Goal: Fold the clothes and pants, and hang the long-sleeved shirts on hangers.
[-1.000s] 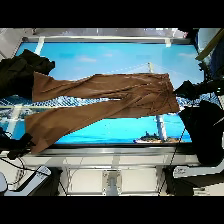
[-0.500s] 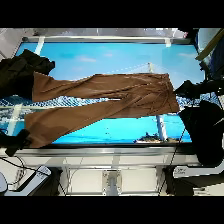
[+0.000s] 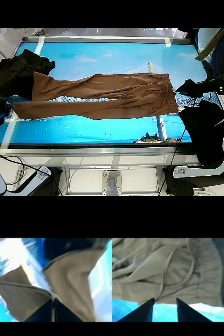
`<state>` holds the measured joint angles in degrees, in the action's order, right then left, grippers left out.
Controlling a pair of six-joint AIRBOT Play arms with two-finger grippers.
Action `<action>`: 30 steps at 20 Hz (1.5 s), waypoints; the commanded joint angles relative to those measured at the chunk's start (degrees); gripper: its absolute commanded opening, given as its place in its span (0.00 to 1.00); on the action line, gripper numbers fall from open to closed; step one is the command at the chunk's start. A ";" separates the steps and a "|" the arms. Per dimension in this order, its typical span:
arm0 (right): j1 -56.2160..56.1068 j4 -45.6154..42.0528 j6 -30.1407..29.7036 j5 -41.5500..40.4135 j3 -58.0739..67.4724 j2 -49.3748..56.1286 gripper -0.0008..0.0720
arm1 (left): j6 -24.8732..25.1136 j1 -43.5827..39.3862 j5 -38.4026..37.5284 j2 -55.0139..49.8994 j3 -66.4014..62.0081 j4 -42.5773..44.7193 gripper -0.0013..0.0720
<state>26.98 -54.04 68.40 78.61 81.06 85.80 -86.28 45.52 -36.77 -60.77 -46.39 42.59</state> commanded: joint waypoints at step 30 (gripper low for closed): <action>-2.19 -11.37 2.89 2.67 -9.29 -8.37 0.47 | 12.17 4.04 -2.14 -11.91 -6.58 4.42 0.98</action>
<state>22.74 -65.30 71.99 78.52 76.97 81.14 -74.37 43.22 -36.12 -78.46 -62.76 46.11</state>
